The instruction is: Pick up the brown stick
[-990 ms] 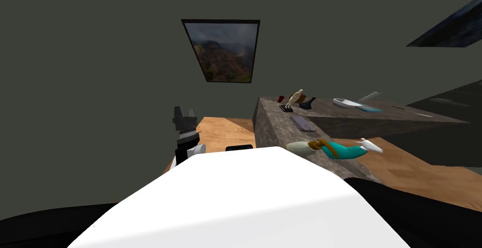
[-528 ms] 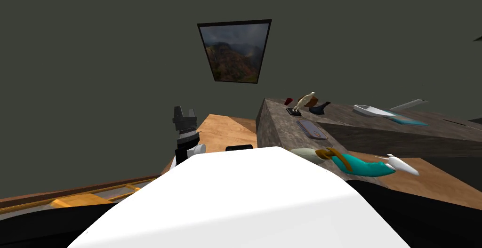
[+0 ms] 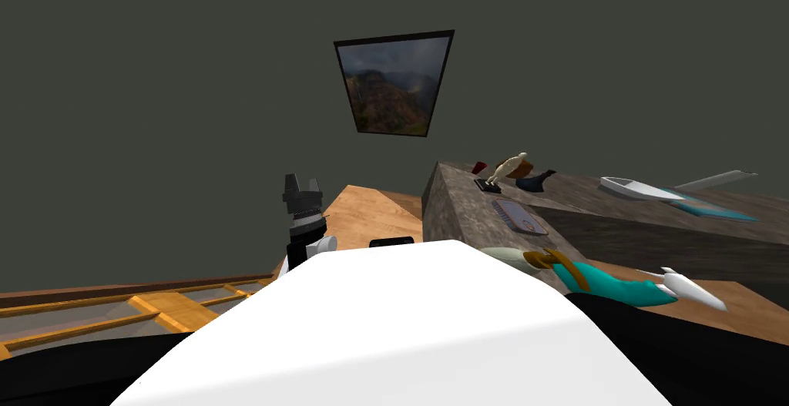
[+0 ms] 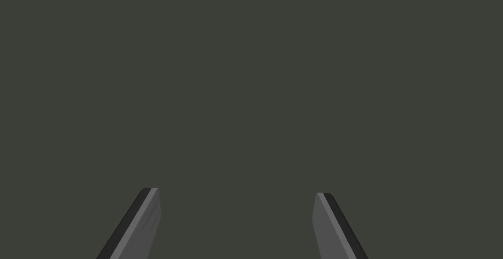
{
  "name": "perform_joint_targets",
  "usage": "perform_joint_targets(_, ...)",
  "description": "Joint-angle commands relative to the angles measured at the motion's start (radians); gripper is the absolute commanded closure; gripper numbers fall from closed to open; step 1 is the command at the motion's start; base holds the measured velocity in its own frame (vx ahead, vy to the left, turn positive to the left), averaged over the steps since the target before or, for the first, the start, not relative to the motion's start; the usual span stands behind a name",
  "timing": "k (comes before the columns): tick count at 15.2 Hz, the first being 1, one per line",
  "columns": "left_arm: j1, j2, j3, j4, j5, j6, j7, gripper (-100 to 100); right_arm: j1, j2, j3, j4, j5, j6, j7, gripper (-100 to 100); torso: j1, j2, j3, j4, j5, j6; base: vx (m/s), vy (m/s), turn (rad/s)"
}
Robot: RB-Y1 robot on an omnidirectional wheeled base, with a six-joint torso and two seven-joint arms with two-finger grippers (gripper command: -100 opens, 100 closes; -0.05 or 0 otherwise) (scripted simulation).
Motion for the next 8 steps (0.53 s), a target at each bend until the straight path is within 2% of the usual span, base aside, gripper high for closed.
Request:
perform_joint_targets(1, 0.0, 0.0, 0.0, 0.0, 0.0, 0.0, 0.0, 0, -0.034, 0.007, 0.035, 0.031, 0.005, 0.011, 0.01, -100, 0.0, 0.0, 0.0, 0.0, 0.0, 0.0, -0.021, 0.023, 0.064)
perform_joint_targets(2, 0.0, 0.0, 0.0, 0.0, 0.0, 0.0, 0.0, 0, -0.013, 0.004, 0.014, 0.012, 0.002, 0.005, 0.004, -100, 0.0, 0.0, 0.0, 0.0, 0.0, 0.0, -0.013, 0.013, 0.024)
perform_joint_targets(3, 0.0, 0.0, 0.0, 0.0, 0.0, 0.0, 0.0, 0, -0.016, 0.005, 0.017, 0.015, 0.002, 0.006, 0.005, 100, 0.0, 0.0, 0.0, 0.0, 0.0, 0.0, 0.0, 0.0, 0.0)
perform_joint_targets(7, 0.0, 0.0, 0.0, 0.0, 0.0, 0.0, 0.0, 0, -0.016, 0.004, 0.017, 0.015, 0.002, 0.007, 0.005, 100, -0.001, -0.001, -0.001, 0.0, 0.0, 0.0, 0.0, 0.0, 0.0)
perform_joint_targets(8, 0.0, 0.0, 0.0, 0.0, 0.0, 0.0, 0.0, 0, 0.02, -0.004, -0.02, -0.016, -0.004, -0.006, 0.0, 100, -0.001, -0.001, -0.001, 0.0, 0.0, 0.0, 0.017, -0.015, -0.09)
